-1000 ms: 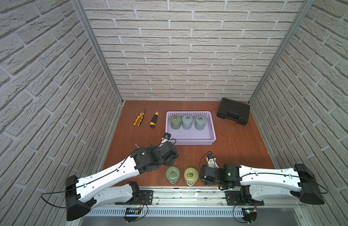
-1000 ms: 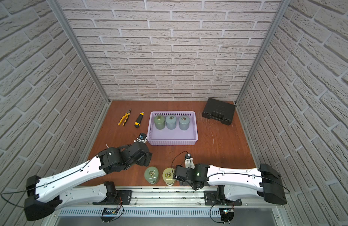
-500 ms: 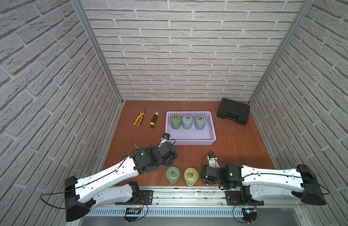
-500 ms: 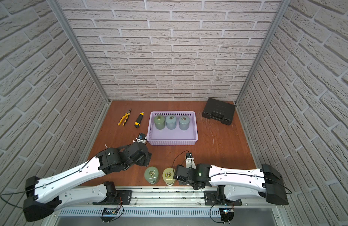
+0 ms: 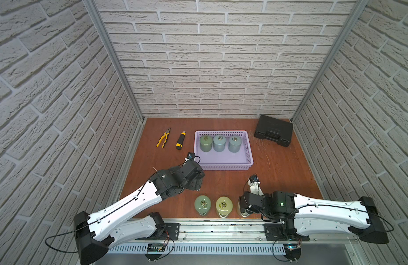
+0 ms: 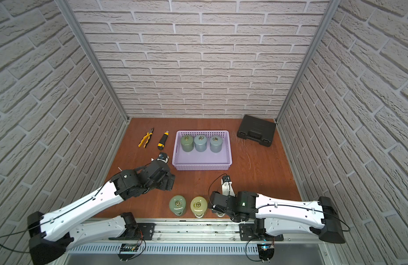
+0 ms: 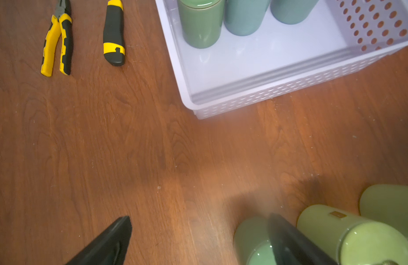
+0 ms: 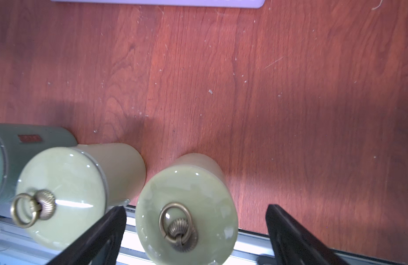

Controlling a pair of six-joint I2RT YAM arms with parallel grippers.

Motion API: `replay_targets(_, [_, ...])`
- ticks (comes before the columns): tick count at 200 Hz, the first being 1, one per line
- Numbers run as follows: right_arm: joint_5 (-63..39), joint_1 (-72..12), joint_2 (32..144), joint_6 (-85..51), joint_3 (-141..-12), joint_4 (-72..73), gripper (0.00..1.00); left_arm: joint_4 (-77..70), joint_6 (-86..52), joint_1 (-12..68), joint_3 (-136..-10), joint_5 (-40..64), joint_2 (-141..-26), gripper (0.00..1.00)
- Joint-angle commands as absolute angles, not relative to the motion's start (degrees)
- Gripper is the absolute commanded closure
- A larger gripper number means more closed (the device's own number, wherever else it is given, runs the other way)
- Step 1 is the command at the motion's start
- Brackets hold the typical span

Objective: Take the tea canister out of the basket
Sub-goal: Place the tea canister at the center of the board, then pick up the tea canister from the basket.

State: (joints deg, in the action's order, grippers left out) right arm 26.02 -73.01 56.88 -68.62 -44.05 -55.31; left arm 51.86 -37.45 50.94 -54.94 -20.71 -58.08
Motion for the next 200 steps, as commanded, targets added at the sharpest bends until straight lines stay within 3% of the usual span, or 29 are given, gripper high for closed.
replay_targets(1, [30.6, -73.0, 54.5, -67.4, -46.1, -58.1, 0.00, 49.2, -34.0, 47.2, -56.9, -15.1, -57.4, 0.02])
replay_targets(55, [31.2, -68.1, 52.2, -61.1, -49.3, -59.5, 0.00, 46.9, -28.8, 39.2, -62.1, -8.7, -63.5, 0.02])
replay_targets(138, [23.1, -54.5, 54.3, -45.6, -53.0, -53.2, 0.00, 44.4, -20.1, 30.0, -73.7, -0.4, -78.9, 0.02])
replay_targets(200, [21.7, -51.4, 56.6, -36.8, -54.8, -50.6, 0.00, 45.8, -10.8, 26.3, -86.5, 1.8, -92.6, 0.02])
